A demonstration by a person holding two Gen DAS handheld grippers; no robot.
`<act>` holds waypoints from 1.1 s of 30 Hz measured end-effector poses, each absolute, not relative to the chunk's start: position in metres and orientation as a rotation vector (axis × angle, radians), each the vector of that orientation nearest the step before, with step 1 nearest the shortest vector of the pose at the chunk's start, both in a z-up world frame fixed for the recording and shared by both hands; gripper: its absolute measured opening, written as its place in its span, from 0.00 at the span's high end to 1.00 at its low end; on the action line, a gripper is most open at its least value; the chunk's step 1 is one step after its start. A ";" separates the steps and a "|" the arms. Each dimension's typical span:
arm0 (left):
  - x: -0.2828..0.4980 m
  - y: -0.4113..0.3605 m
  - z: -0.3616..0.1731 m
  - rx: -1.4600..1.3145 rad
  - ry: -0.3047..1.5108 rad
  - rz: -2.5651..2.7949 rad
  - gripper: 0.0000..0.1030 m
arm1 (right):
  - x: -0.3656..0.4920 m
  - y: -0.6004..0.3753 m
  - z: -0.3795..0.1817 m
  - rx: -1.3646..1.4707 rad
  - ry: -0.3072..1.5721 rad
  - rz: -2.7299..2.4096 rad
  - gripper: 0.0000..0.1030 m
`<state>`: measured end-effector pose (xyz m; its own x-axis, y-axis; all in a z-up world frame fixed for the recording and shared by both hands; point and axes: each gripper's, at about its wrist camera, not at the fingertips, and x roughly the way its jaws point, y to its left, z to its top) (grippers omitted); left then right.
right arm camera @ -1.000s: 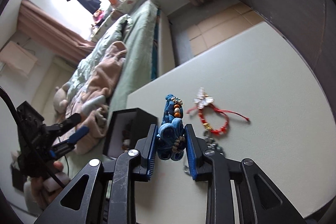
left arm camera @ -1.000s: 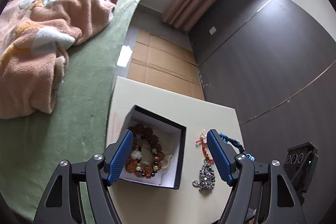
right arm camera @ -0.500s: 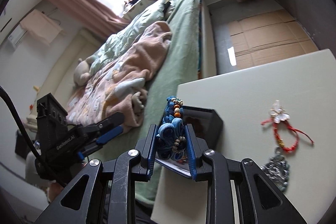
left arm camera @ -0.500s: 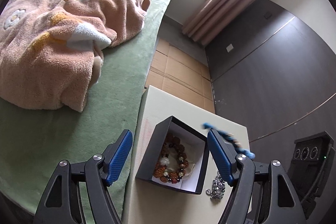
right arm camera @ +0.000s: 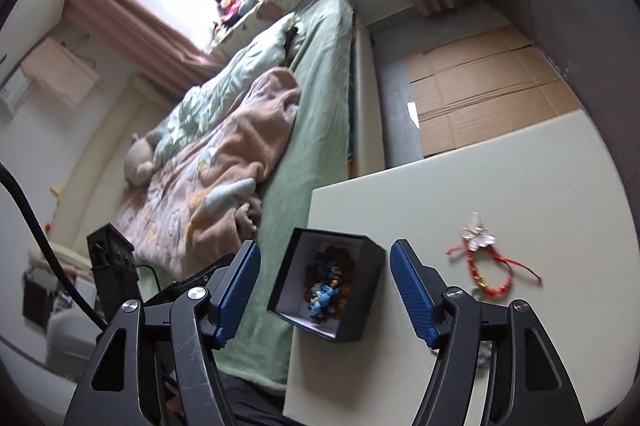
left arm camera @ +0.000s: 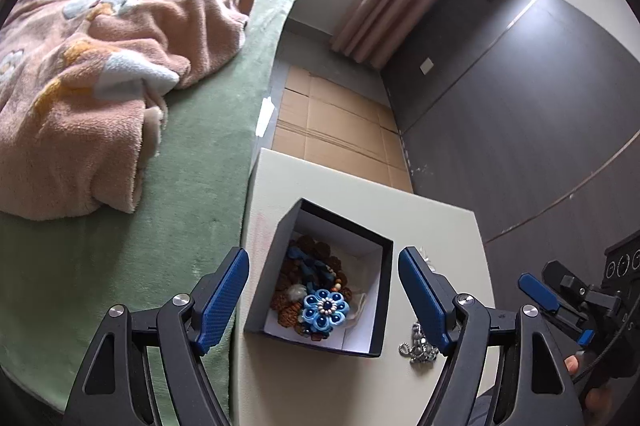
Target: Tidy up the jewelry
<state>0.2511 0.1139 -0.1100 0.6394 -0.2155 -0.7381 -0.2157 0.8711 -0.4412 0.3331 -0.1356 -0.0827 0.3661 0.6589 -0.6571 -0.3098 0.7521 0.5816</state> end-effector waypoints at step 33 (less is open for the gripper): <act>0.293 -0.073 -0.169 -0.134 1.235 -0.189 0.65 | 0.303 -0.310 -0.157 0.675 1.068 0.348 0.32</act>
<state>0.2929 -0.0731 -0.1690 0.3167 -0.2150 -0.9239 0.0705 0.9766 -0.2031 0.3033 -0.3097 -0.1566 0.4547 0.5680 -0.6860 0.0554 0.7507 0.6583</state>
